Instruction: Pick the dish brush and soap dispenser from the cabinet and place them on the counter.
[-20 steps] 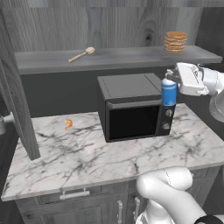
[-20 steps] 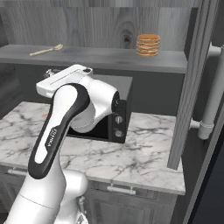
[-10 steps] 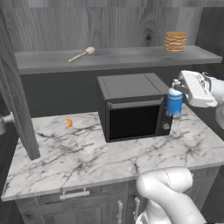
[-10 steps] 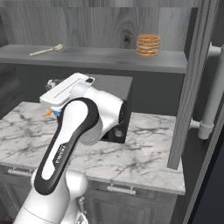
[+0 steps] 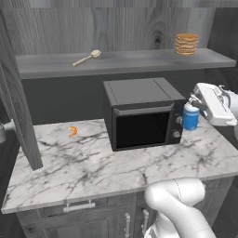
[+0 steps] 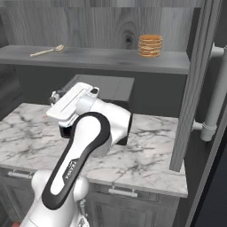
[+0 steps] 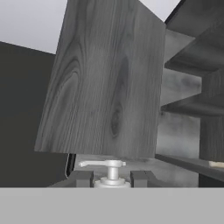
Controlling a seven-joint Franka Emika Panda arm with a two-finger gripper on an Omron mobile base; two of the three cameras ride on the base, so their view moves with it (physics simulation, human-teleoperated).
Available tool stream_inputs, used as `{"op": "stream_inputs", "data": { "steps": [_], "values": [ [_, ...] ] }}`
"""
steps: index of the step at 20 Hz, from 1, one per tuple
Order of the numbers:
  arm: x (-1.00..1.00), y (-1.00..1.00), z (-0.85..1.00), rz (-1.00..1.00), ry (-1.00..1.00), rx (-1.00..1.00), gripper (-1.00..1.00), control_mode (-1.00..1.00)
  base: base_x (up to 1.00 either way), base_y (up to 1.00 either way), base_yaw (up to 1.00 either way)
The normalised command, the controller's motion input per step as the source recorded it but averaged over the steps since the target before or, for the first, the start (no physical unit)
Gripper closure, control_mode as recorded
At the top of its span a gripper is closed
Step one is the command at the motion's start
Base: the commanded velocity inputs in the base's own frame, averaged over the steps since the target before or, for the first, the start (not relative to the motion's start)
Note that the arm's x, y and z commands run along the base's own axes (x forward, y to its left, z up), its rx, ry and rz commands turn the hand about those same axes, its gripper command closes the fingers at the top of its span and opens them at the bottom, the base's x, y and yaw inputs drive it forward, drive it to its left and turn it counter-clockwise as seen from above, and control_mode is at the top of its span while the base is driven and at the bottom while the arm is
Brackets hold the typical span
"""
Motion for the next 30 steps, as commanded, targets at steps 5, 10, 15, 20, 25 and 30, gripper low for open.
{"op": "stream_inputs", "data": {
  "steps": [5, 10, 15, 20, 25, 30],
  "values": [
    [-0.14, -0.12, -0.22, 0.03, -0.06, 0.00, 1.00, -1.00, 0.00, 0.00, 0.00],
    [-0.03, -0.15, -0.25, 0.02, -0.04, 0.00, 1.00, -1.00, 0.00, 0.00, 0.00],
    [0.00, -0.14, -0.25, 0.01, -0.04, 0.00, 1.00, -1.00, 0.00, 0.00, 0.00],
    [0.00, -0.14, -0.29, 0.01, -0.04, 0.00, 1.00, -1.00, 0.00, 0.00, 0.00],
    [0.00, -0.14, -0.34, 0.02, -0.06, 0.00, 1.00, -1.00, 0.00, 0.00, 0.00],
    [0.00, -0.12, -0.35, 0.02, -0.06, 0.00, 1.00, -1.00, 0.00, 0.00, 0.00]
  ]
}}
